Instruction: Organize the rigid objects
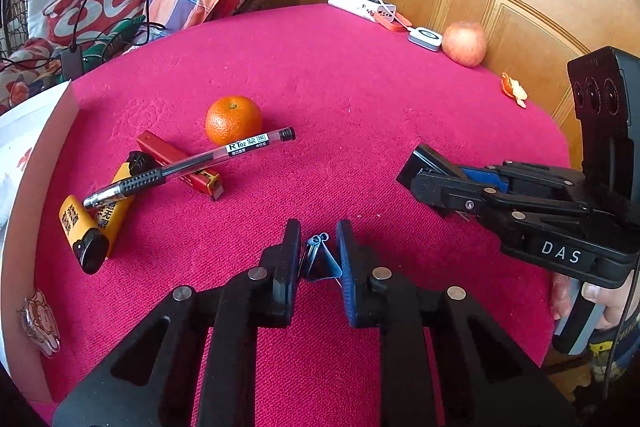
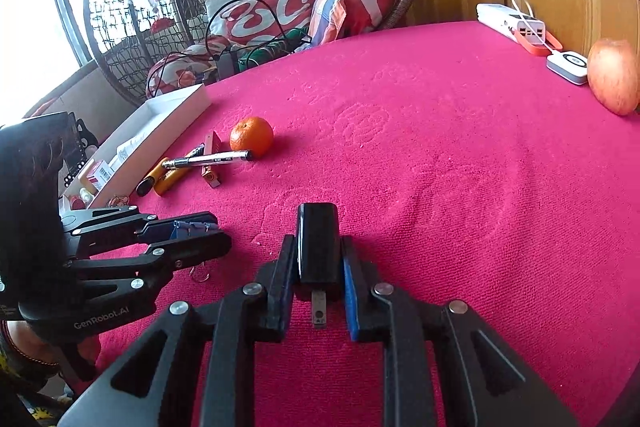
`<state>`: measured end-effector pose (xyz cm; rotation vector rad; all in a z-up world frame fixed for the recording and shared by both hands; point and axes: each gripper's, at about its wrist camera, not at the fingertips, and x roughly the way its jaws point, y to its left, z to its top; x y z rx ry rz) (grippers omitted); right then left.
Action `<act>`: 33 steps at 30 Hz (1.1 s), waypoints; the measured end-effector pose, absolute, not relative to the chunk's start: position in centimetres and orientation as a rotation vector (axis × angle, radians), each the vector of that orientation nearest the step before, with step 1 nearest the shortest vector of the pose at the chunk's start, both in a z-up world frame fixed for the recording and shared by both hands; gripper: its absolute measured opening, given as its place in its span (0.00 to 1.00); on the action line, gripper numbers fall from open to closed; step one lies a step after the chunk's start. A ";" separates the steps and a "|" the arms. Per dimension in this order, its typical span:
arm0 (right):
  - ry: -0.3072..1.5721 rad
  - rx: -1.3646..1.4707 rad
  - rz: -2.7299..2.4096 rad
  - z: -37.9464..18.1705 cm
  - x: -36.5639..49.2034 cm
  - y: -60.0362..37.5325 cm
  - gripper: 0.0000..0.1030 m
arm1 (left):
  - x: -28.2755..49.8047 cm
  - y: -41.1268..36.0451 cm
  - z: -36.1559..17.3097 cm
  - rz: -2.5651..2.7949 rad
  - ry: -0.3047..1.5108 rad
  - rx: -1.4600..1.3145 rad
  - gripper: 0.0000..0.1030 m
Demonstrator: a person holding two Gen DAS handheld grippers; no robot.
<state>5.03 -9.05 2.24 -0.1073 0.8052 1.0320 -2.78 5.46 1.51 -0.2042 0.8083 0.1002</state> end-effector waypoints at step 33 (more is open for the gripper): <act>0.600 -0.106 1.148 11.1 -0.4 -5.6 0.19 | -14.2 12.5 11.3 0.174 0.420 -0.394 0.13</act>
